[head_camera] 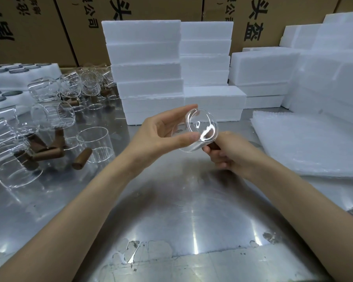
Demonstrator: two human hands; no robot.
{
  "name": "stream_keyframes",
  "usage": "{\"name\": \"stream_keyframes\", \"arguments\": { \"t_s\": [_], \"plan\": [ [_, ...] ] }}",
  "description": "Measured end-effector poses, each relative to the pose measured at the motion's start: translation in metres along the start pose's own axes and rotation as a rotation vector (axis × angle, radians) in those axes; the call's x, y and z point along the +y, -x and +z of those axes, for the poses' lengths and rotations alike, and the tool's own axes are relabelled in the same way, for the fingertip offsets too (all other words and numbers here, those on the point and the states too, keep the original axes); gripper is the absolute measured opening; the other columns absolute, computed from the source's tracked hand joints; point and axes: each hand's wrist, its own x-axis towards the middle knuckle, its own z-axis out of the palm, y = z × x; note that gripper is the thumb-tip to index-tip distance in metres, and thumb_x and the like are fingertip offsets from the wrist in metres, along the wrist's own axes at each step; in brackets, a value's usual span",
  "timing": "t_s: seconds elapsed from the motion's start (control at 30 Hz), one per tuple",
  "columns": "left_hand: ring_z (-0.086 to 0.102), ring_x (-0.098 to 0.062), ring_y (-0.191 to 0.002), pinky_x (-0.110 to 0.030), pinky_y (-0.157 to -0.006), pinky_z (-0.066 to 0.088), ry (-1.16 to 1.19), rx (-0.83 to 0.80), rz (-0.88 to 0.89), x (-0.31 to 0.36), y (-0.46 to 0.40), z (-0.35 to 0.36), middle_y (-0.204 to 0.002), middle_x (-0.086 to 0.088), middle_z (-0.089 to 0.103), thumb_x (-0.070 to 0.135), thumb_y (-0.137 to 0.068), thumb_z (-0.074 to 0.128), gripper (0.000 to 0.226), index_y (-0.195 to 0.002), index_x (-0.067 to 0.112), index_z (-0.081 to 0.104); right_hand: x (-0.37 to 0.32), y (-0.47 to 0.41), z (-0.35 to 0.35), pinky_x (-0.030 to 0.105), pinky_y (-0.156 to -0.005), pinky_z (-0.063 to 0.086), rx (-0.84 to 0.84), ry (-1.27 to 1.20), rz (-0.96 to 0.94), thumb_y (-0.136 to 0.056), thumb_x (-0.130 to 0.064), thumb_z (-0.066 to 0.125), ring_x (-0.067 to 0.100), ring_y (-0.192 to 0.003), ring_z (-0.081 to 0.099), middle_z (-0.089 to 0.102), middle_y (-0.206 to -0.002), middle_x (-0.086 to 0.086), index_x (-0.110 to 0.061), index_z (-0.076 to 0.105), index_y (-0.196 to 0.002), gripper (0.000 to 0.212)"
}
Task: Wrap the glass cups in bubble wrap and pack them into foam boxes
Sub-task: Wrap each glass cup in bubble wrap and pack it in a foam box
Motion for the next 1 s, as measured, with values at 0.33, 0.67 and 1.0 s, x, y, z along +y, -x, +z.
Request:
{"name": "stream_keyframes", "arguments": {
  "t_s": [0.33, 0.67, 1.0],
  "plan": [
    [0.060, -0.005, -0.108, -0.021, -0.095, 0.044, -0.324, 0.113, 0.117, -0.004, 0.003, 0.012, -0.111, 0.008, 0.064, 0.021, -0.065, 0.082, 0.057, -0.113, 0.017, 0.053, 0.001, -0.005, 0.011, 0.021, -0.040, 0.026, 0.167, 0.099, -0.011, -0.087, -0.024, 0.044, 0.009, -0.033, 0.027, 0.034, -0.035, -0.007, -0.021, 0.054, -0.034, 0.054],
    [0.057, -0.003, -0.091, -0.014, -0.084, 0.043, -0.323, 0.363, 0.167, -0.016, -0.001, 0.027, -0.090, 0.013, 0.057, 0.032, -0.081, 0.068, 0.022, -0.089, 0.024, 0.049, 0.008, -0.003, 0.019, 0.017, -0.041, 0.026, 0.409, 0.392, -0.402, -0.099, -0.039, 0.039, 0.007, -0.035, 0.038, 0.040, -0.035, -0.008, -0.019, 0.053, -0.043, 0.061],
    [0.052, 0.007, -0.105, -0.005, -0.085, 0.037, -0.081, 0.342, 0.199, -0.014, 0.001, 0.030, -0.112, 0.006, 0.055, 0.023, -0.094, 0.038, 0.023, -0.116, 0.024, 0.046, 0.007, -0.005, 0.014, 0.024, -0.048, 0.027, 0.555, 0.536, -0.555, -0.099, -0.036, 0.040, 0.003, -0.050, 0.048, 0.053, -0.047, -0.021, -0.009, 0.060, -0.058, 0.052]
  ]
}}
